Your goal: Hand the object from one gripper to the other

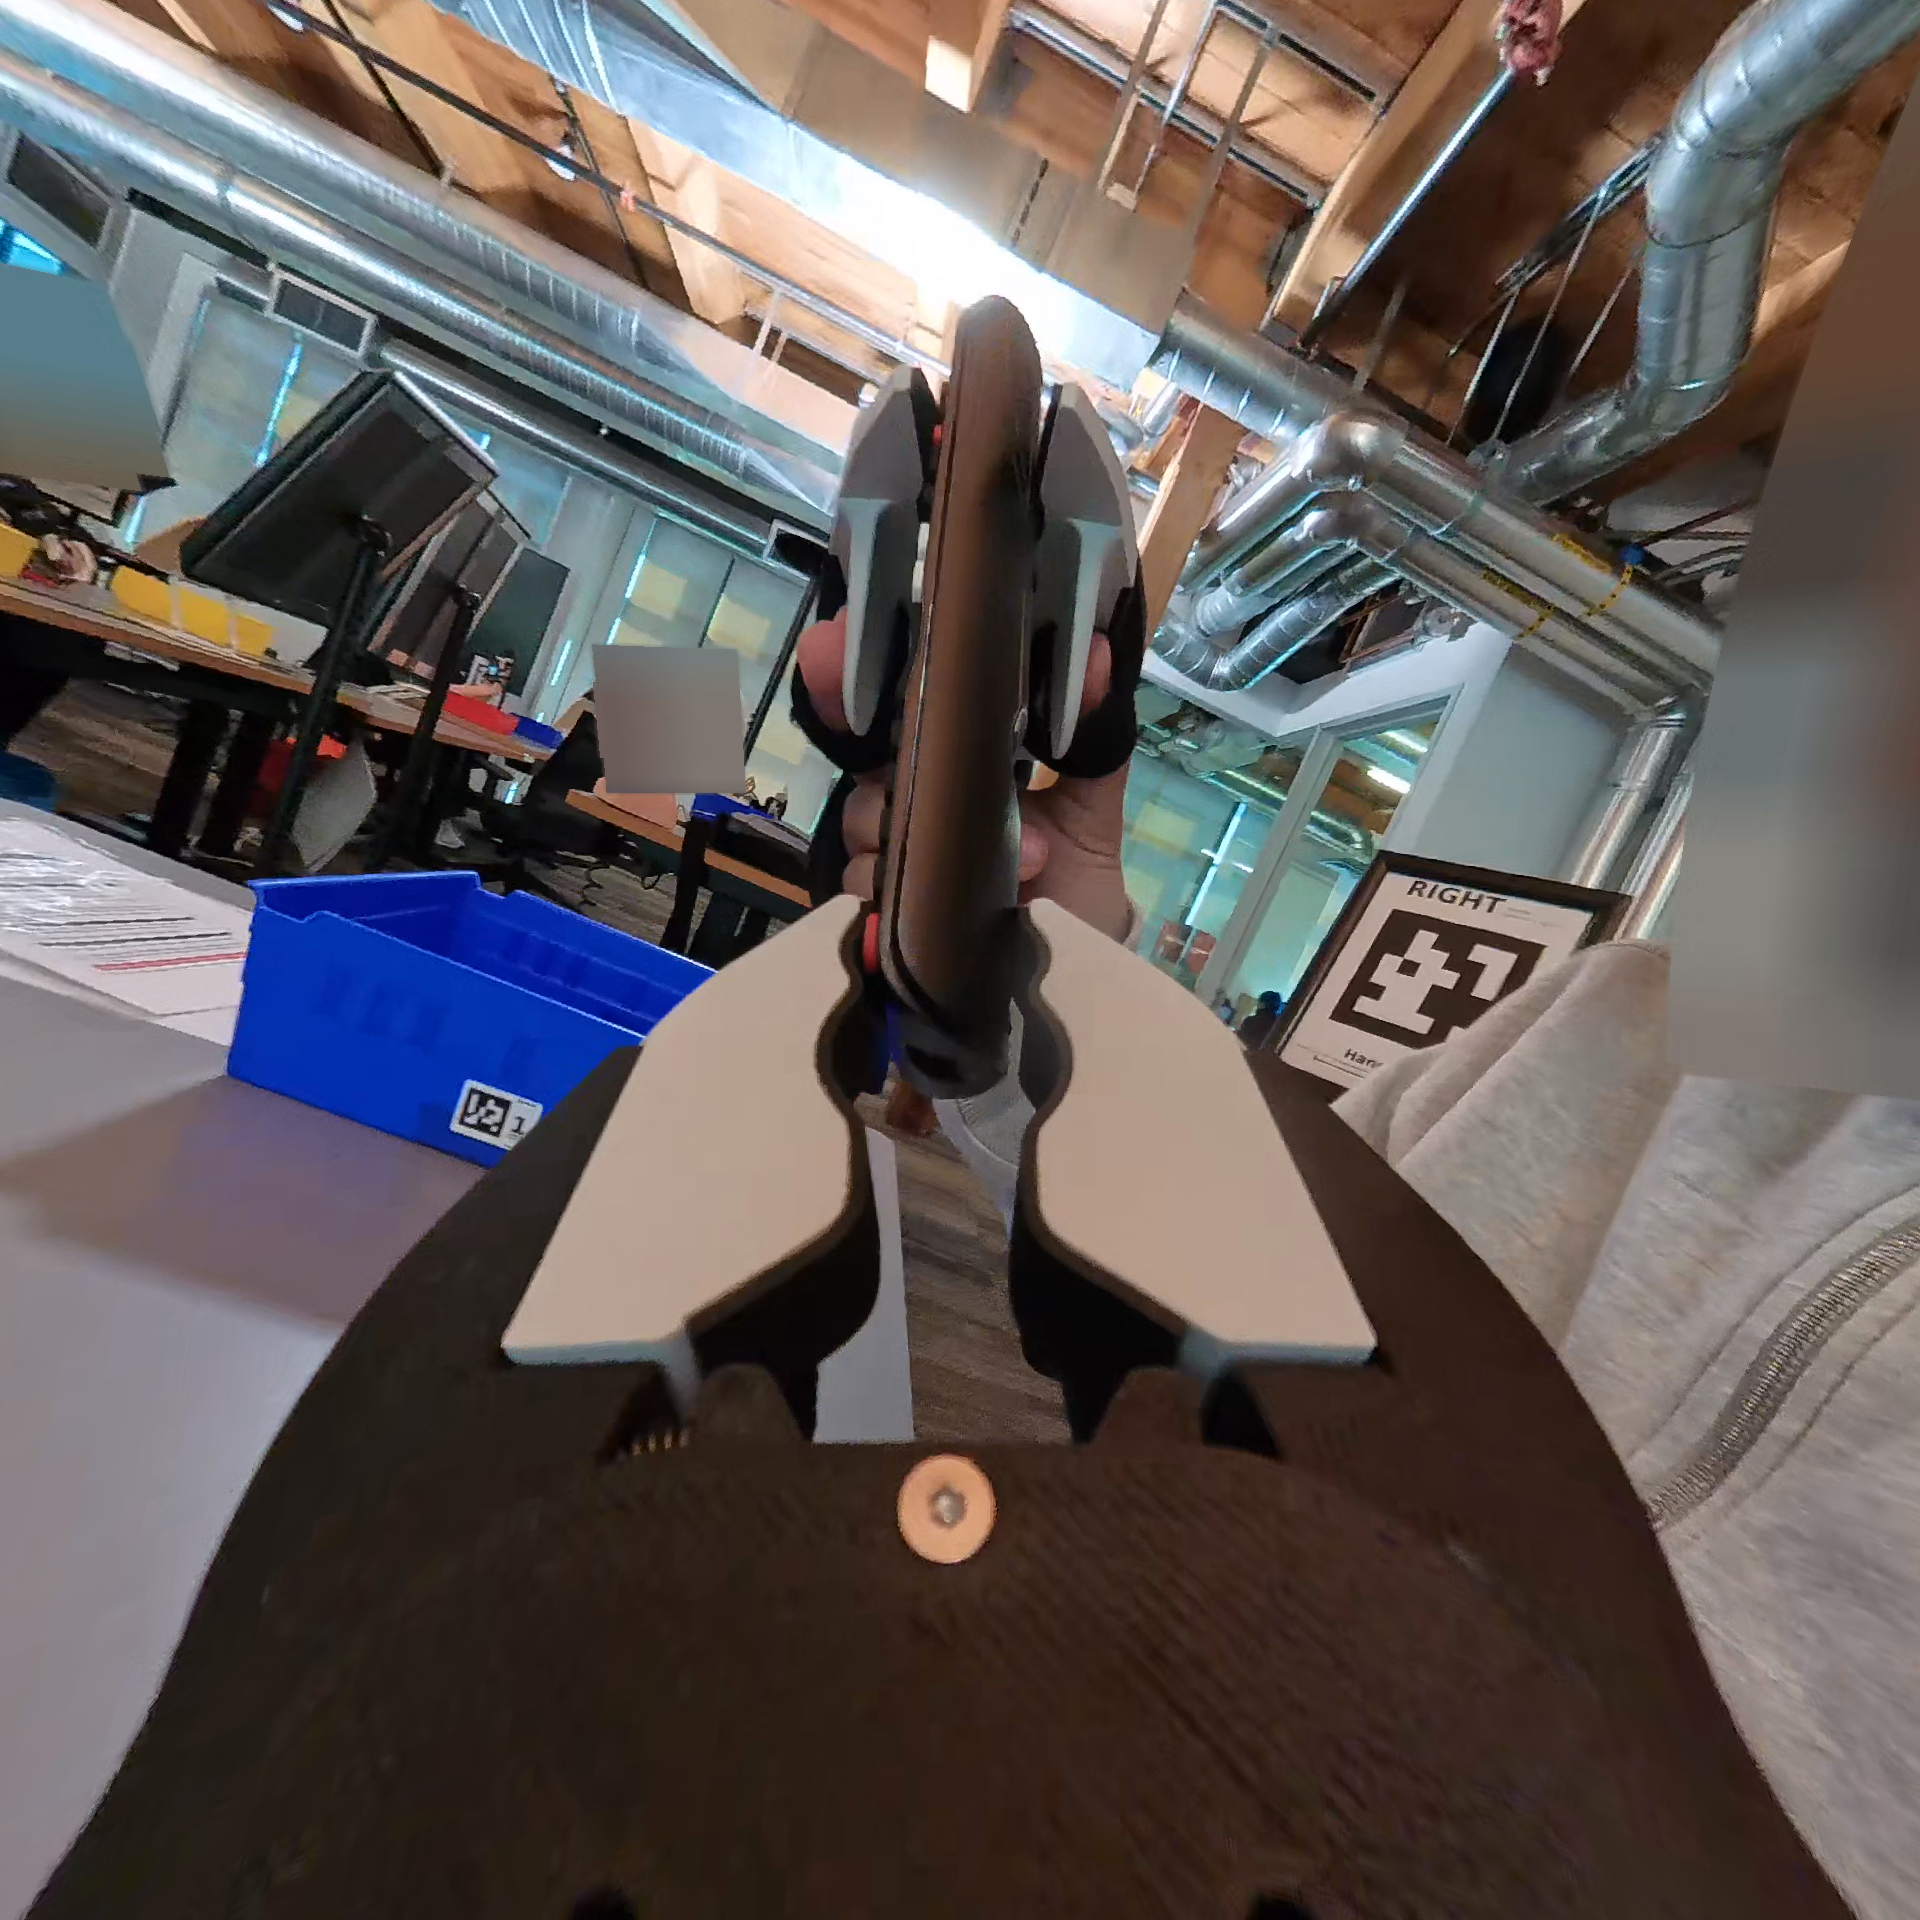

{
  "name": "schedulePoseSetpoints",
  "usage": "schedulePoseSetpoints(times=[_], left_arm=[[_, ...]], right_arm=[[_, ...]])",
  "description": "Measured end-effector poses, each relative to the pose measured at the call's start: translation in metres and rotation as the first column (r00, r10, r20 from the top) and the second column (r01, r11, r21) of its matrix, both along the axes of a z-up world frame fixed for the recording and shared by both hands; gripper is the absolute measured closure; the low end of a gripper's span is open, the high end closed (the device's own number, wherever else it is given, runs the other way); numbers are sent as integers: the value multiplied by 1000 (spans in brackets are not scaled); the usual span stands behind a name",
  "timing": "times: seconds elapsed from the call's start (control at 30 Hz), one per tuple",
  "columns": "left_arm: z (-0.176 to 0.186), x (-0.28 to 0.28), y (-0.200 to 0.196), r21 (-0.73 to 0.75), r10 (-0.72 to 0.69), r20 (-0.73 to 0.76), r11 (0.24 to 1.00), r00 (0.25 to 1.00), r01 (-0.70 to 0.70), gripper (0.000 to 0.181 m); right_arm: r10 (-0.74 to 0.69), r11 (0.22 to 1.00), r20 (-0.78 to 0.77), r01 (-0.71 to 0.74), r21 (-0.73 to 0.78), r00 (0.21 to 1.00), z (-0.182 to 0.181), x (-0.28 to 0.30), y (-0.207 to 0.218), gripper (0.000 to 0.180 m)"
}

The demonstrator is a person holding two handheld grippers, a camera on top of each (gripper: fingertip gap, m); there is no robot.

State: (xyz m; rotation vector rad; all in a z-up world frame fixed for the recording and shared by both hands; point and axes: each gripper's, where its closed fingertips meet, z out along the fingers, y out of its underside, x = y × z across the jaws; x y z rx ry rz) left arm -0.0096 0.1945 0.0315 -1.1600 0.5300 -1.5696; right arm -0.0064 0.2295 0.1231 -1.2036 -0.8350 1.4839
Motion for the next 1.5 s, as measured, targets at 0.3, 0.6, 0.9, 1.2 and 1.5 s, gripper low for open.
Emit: schedulePoseSetpoints(times=[0.3,0.6,0.9,1.2,1.5], left_arm=[[23,0,5,133,279,-206,958,938,-255,101],[6,59,-57,155,108,-490,987,865,-36,108],[0,54,-76,154,51,-548,987,835,41,156],[5,31,-57,180,139,-547,983,825,-46,156],[61,3,-15,218,170,-509,974,844,-65,156]], right_arm=[[-35,992,159,15,126,987,9,17,-26,155],[102,966,414,-189,175,905,-14,14,-84,154],[199,941,482,-303,149,853,-31,-8,-110,154],[59,948,211,-121,293,976,9,-2,-80,97],[26,984,69,-37,173,997,0,21,-30,95]])
